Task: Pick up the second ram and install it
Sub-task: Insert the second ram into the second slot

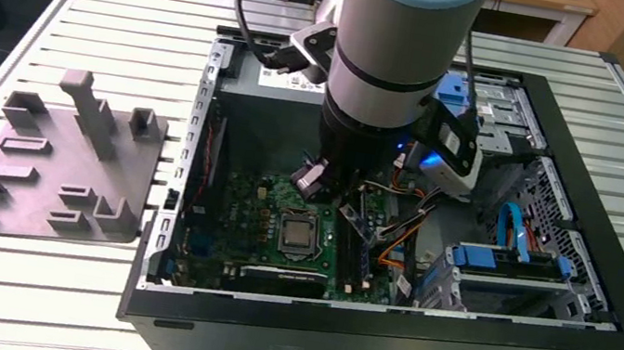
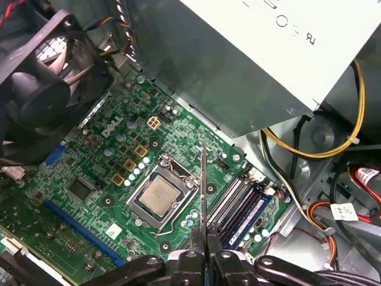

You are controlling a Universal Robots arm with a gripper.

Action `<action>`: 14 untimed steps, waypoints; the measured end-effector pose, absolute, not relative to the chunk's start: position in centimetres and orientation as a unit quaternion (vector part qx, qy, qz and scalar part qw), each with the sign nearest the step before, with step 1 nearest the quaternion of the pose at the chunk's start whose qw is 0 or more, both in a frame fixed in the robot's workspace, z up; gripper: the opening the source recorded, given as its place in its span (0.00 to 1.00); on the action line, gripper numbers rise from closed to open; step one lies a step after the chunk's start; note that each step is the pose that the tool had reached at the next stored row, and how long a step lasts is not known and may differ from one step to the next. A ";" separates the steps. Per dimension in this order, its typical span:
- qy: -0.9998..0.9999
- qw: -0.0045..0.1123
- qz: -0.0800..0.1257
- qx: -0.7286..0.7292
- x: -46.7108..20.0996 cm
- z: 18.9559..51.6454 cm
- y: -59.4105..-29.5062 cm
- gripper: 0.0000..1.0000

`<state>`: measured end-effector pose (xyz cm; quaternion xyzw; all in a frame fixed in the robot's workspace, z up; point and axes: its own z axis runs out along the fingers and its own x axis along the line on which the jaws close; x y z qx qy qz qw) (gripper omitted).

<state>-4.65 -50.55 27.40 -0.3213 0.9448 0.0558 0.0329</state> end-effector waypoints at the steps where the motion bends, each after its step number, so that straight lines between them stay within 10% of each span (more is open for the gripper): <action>1: 0.946 0.033 0.056 -0.318 -4.6 27.4 -50.5 0.14; 14: 0.957 0.035 0.054 -0.282 -4.6 27.4 -50.5 0.14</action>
